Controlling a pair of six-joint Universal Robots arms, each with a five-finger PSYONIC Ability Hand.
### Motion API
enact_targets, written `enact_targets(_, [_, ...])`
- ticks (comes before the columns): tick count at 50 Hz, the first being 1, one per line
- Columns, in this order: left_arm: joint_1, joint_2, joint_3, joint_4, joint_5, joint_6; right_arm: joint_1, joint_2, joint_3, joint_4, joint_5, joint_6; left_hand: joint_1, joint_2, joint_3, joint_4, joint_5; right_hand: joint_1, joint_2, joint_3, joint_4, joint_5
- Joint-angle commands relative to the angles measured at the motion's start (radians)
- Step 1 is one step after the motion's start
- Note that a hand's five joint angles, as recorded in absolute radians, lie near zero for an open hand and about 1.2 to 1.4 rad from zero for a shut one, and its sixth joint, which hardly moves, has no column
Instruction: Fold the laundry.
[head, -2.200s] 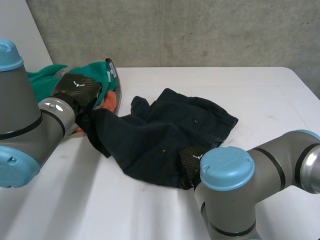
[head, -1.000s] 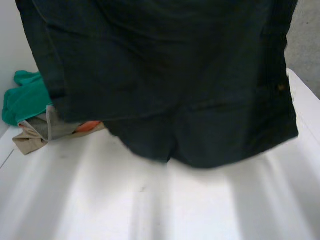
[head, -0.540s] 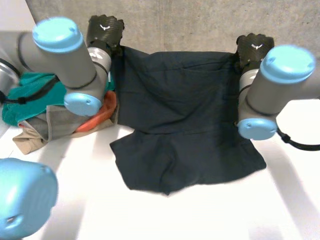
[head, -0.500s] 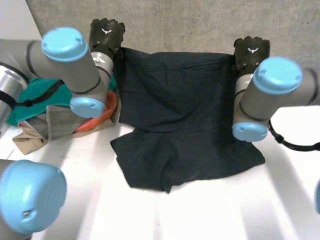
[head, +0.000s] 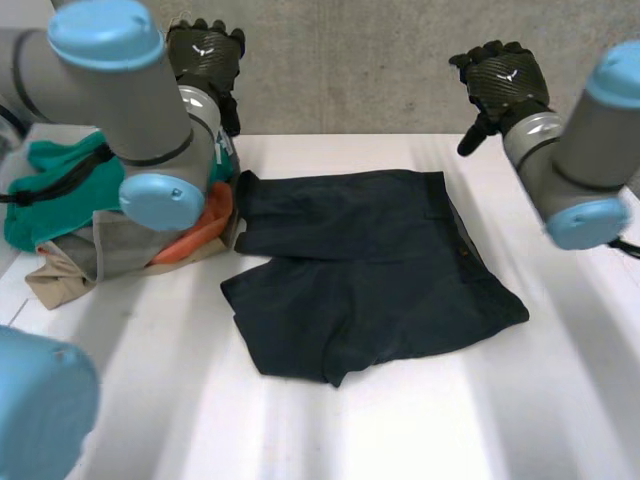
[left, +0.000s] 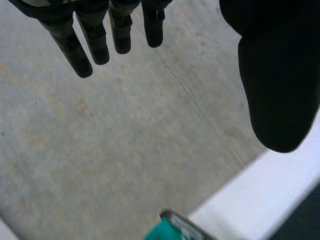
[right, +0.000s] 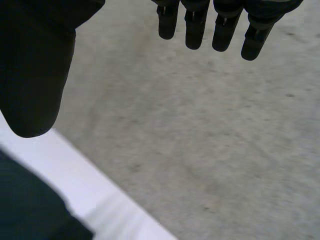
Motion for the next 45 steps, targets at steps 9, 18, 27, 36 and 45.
enact_targets(9, [-0.099, 0.550, -0.931, -0.133, 0.179, -0.103, -0.211, -0.327, 0.466, 0.380, -0.382, -0.282, 0.132, 0.112, 0.110, 0.121, 0.098, -0.044, -0.030, -0.034, -0.039, -0.042])
enact_targets(18, [-0.172, 0.593, -1.239, -0.123, 0.234, -0.135, -0.335, -0.359, 0.740, 0.440, -0.576, -0.608, 0.593, 0.573, 0.571, 0.583, 0.559, 0.524, 0.539, 0.534, 0.529, 0.526])
enact_targets(27, [-0.196, 0.507, -1.262, -0.006, 0.219, -0.175, -0.380, -0.290, 0.825, 0.397, -0.610, -0.702, 0.362, 0.342, 0.340, 0.351, 0.328, 0.555, 0.569, 0.565, 0.560, 0.557])
enact_targets(36, [-0.209, 0.414, -1.179, 0.062, 0.133, -0.174, -0.361, -0.213, 0.842, 0.256, -0.625, -0.687, 0.156, 0.136, 0.134, 0.146, 0.122, 0.484, 0.499, 0.494, 0.489, 0.487])
enact_targets(45, [-0.209, 0.322, -1.060, 0.060, 0.080, -0.143, -0.326, -0.201, 0.862, 0.097, -0.622, -0.586, 0.106, 0.086, 0.084, 0.096, 0.072, 0.499, 0.513, 0.509, 0.504, 0.501])
